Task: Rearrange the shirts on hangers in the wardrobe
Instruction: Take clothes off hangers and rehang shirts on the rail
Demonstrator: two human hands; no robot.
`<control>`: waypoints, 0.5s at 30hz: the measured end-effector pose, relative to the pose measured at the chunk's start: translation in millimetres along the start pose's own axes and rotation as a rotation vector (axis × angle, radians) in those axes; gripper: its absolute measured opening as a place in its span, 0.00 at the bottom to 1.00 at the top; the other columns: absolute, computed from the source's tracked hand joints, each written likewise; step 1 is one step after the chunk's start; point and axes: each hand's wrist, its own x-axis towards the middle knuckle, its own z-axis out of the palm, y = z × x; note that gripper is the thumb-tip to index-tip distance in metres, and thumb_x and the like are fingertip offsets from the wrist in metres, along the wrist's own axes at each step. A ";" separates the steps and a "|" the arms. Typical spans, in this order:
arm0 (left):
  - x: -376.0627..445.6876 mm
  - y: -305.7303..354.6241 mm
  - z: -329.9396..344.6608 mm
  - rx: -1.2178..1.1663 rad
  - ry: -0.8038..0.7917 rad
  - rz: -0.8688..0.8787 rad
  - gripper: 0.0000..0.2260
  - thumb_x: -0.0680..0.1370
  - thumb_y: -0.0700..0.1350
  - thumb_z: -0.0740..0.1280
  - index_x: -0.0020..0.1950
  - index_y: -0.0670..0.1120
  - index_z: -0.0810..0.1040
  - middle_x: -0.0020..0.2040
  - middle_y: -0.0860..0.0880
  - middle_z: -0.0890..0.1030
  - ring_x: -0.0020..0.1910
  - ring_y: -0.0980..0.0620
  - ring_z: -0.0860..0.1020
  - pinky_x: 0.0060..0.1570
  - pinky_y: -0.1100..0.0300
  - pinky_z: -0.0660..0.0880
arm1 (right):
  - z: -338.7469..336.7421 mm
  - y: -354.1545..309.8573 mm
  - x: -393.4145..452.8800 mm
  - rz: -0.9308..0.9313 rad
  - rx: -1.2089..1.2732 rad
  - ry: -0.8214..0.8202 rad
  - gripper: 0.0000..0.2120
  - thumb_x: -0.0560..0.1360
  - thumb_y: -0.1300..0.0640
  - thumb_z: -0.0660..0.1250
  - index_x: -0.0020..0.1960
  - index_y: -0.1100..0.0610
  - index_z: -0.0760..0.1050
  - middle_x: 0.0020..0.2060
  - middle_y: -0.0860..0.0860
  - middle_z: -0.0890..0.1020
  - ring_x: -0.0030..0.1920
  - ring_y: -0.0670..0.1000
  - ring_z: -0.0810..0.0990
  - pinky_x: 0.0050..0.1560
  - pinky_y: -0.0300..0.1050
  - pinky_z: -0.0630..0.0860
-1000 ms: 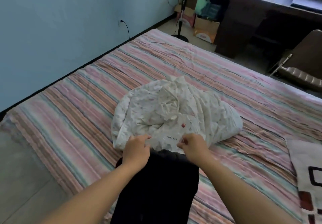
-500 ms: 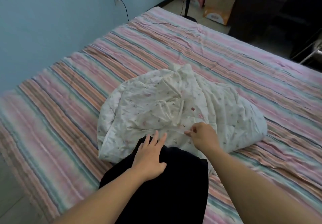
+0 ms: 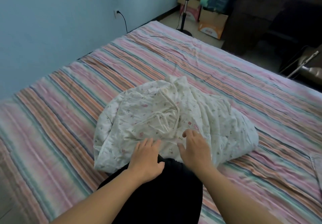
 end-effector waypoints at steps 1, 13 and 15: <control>-3.9 3.3 -10.2 -0.006 0.038 -0.004 0.31 0.73 0.56 0.65 0.75 0.51 0.62 0.70 0.51 0.68 0.72 0.48 0.63 0.73 0.54 0.59 | -6.8 -6.3 -5.9 -0.091 -0.021 -0.003 0.13 0.78 0.48 0.65 0.59 0.52 0.70 0.53 0.48 0.76 0.53 0.51 0.75 0.53 0.42 0.71; -110.5 9.0 -157.9 0.136 0.202 0.024 0.33 0.71 0.56 0.68 0.73 0.55 0.60 0.64 0.51 0.71 0.65 0.47 0.68 0.64 0.50 0.65 | -144.0 -118.1 -69.2 -0.271 -0.059 -0.099 0.20 0.74 0.47 0.66 0.65 0.49 0.72 0.61 0.47 0.75 0.60 0.51 0.75 0.52 0.43 0.70; -138.8 7.8 -184.8 0.147 0.210 0.020 0.33 0.71 0.55 0.68 0.74 0.55 0.59 0.65 0.51 0.71 0.65 0.47 0.68 0.65 0.49 0.66 | -167.9 -140.4 -85.6 -0.276 -0.054 -0.086 0.20 0.73 0.47 0.66 0.64 0.49 0.72 0.61 0.46 0.75 0.60 0.51 0.75 0.51 0.43 0.71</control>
